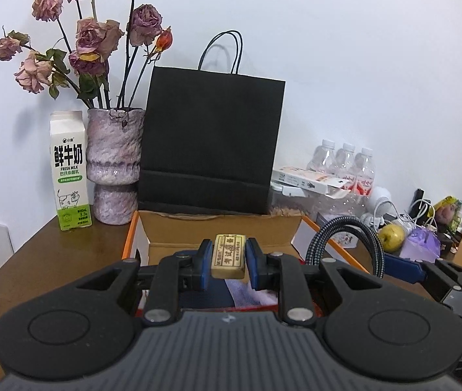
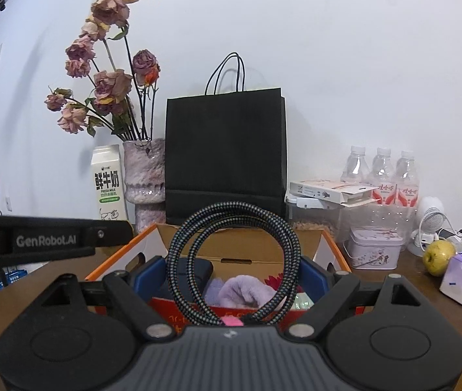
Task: Organize objects
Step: 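Carry the cable and tan tag with both grippers over the box, then lower the cable and tag into the box and open both grippers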
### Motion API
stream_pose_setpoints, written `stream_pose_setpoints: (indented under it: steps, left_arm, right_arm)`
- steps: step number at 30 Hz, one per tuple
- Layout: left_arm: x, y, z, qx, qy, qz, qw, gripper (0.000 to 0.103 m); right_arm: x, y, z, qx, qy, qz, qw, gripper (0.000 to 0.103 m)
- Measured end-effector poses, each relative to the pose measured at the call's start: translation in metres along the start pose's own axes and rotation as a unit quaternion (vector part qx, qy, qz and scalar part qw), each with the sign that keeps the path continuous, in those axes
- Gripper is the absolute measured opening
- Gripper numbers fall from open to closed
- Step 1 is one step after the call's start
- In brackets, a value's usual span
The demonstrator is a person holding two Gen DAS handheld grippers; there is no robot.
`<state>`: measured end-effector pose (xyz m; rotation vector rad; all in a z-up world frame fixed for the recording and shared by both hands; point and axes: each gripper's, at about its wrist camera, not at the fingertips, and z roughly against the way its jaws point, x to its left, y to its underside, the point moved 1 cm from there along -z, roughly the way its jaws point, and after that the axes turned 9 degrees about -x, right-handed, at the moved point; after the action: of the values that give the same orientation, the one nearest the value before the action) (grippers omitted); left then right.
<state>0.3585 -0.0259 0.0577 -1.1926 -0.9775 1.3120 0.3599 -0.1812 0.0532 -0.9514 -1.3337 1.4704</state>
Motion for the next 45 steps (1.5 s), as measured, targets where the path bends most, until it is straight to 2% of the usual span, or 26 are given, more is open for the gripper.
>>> stream_pose_setpoints:
  steps: [9, 21, 42, 45]
  left_arm:
    - [0.017, -0.014, -0.032, -0.005, -0.008, 0.018, 0.9998, 0.022]
    - [0.029, -0.019, -0.074, 0.012, -0.009, 0.02, 0.9997, 0.022]
    - [0.027, -0.003, -0.148, 0.08, -0.017, 0.018, 0.9965, 0.022]
    - [0.028, -0.001, -0.152, 0.085, -0.023, 0.018, 0.9959, 0.026]
  right_arm:
    - [-0.012, -0.003, -0.036, 0.008, 0.006, 0.002, 1.0, 0.086]
    - [-0.02, -0.004, -0.081, 0.019, 0.006, 0.01, 1.0, 0.086]
    - [-0.032, 0.003, -0.148, 0.055, 0.018, 0.005, 0.998, 0.086]
    - [-0.034, 0.006, -0.153, 0.065, 0.016, 0.003, 0.998, 0.087]
